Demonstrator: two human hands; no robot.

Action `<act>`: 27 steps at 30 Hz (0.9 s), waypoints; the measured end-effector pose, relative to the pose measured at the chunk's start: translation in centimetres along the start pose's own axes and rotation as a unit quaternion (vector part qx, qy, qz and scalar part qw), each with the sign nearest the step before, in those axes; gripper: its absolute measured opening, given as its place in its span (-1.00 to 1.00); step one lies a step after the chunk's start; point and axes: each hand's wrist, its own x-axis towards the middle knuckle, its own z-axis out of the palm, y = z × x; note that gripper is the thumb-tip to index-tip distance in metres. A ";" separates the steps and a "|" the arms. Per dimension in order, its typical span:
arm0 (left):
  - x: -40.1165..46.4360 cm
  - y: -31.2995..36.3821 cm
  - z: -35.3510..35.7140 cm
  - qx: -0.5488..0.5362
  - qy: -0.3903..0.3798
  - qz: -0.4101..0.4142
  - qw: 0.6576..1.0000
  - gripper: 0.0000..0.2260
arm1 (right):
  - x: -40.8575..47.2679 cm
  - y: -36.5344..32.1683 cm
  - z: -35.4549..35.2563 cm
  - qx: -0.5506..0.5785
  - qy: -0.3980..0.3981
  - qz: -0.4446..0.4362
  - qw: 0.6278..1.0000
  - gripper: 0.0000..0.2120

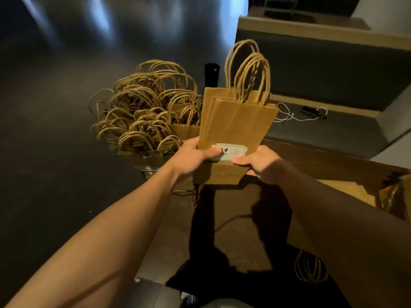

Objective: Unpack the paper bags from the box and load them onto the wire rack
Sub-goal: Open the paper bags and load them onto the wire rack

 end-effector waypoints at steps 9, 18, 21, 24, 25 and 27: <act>-3.8 -1.0 -5.7 -0.086 0.011 -0.030 0.996 -0.84 | 1.2 1.4 3.8 0.014 -0.012 0.008 1.000 -0.55; -6.0 -5.1 -10.3 0.156 0.089 -0.026 0.983 -0.91 | 2.2 4.4 10.5 -0.069 -0.019 -0.027 0.997 -0.63; -6.8 -6.6 -12.7 0.111 0.129 -0.044 0.984 -0.57 | 2.3 4.5 12.1 -0.089 -0.004 -0.059 0.994 -0.75; -7.0 -8.2 -14.1 0.098 0.166 -0.031 0.981 -0.68 | 2.4 4.5 13.1 -0.113 0.007 -0.064 0.991 -0.83; -7.0 -8.6 -14.5 0.093 0.174 -0.027 0.980 -0.77 | 2.7 4.7 13.4 -0.108 0.005 -0.059 0.992 -0.82; -7.3 -9.1 -15.0 0.095 0.174 -0.021 0.980 -0.81 | 2.5 4.9 13.8 -0.101 0.001 -0.060 0.993 -0.76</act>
